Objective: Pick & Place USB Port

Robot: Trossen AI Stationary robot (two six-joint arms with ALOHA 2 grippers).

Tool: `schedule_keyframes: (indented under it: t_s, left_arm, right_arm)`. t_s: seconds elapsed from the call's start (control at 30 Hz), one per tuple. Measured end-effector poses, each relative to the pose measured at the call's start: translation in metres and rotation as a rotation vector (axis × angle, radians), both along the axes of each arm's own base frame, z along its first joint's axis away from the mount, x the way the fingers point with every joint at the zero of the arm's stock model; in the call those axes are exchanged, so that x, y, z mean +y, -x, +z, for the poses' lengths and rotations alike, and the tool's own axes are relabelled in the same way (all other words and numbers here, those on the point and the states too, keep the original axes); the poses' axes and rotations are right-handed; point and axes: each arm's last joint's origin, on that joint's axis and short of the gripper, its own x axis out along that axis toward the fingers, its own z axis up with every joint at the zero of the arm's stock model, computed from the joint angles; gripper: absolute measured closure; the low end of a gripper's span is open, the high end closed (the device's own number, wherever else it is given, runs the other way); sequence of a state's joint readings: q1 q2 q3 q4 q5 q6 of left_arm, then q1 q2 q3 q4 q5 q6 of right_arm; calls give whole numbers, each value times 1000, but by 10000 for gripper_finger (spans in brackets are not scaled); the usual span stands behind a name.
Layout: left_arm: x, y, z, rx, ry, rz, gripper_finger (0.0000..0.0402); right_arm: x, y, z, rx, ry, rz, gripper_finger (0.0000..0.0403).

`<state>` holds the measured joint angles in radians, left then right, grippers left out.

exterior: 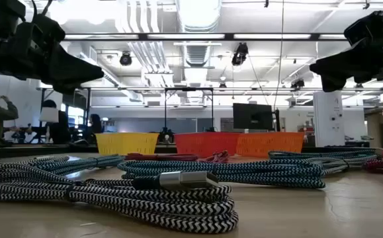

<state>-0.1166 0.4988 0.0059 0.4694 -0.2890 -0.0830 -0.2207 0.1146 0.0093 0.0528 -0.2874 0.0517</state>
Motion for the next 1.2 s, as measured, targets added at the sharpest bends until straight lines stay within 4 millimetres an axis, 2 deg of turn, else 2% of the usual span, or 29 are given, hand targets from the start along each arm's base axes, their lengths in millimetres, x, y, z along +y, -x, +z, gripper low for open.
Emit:
schedule_keyframes:
  t_s: [0.33,0.87,1.2]
  left_arm:
    - [0,0,0,0,0,0,321]
    - [0,0,0,0,0,0,321]
    - [0,0,0,0,0,0,321]
  right_arm:
    - [0,0,0,0,0,0,335]
    - [0,0,0,0,0,0,316]
    - [0,0,0,0,0,0,330]
